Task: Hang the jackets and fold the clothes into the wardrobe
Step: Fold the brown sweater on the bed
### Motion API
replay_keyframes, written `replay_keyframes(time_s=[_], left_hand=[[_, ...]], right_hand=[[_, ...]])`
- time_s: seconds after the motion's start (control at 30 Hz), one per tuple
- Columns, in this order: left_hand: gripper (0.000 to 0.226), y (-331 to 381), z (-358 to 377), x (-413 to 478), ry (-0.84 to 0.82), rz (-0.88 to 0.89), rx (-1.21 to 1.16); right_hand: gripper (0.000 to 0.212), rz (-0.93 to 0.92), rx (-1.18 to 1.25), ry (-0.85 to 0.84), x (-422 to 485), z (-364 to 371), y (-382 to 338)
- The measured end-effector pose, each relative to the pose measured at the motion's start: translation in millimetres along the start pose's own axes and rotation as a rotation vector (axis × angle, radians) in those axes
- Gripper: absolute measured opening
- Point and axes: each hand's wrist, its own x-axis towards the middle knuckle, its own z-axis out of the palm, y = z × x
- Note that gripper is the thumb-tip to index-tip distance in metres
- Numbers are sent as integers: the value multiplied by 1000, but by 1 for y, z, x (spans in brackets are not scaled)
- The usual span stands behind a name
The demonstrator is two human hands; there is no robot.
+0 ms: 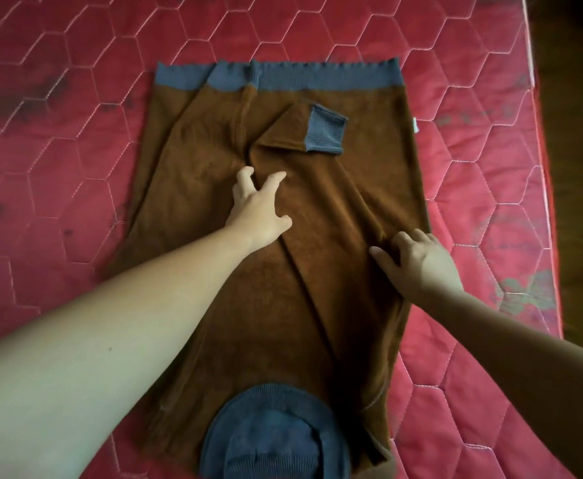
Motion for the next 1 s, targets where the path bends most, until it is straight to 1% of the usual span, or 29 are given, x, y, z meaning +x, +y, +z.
replay_keyframes(time_s=[0.07,0.1,0.17,0.23,0.3,0.33,0.4,0.47,0.5,0.57,0.6,0.63,0.7,0.73,0.77,0.8,0.83,0.9,0.97,1.0], left_hand=[[82,4,-3,4,-30,-13,8],[84,5,-3,4,-48,-21,16],[86,6,-5,5,-84,-38,40],[88,8,-6,6,-105,-48,65],[90,10,-8,7,-112,-57,112],[92,12,-9,8,-102,-49,174],[96,16,-11,13,-32,34,370],[98,22,-16,21,35,181,550],[97,25,-18,27,48,247,617],[90,34,-26,41,23,320,699],[82,39,-31,49,-2,342,689],[74,44,-38,56,-16,365,629],[62,54,-56,72,31,376,358],[61,57,-64,79,79,339,212],[67,56,-72,86,117,267,115],[75,50,-78,91,134,168,84],[81,40,-83,92,130,63,101],[85,18,-84,85,114,-77,139],[84,-3,-76,68,106,-124,112],[83,-11,-68,58,92,-117,100]], right_hand=[[53,38,63,-39,1,0,-12],[56,39,57,-78,1,1,-16],[59,-3,-54,-152,0,2,-19],[62,-45,-164,-137,-1,1,-9],[67,-4,-241,-117,-1,-6,7],[69,34,-255,-121,-2,-7,13],[65,102,-237,-108,-4,-7,12],[53,95,-178,-60,2,-6,-6],[50,69,-128,-35,7,-6,-17],[51,64,48,-32,22,-6,-39],[51,94,154,-55,30,-5,-47],[47,128,227,-73,38,-2,-52],[43,150,247,-64,50,3,-50],[43,150,233,-61,54,4,-46],[43,146,221,-63,58,4,-42],[43,137,213,-75,61,2,-39],[43,127,208,-100,62,0,-38],[43,115,201,-150,65,-5,-36],[46,128,195,-167,67,-7,-36],[48,140,190,-169,67,-9,-36]])
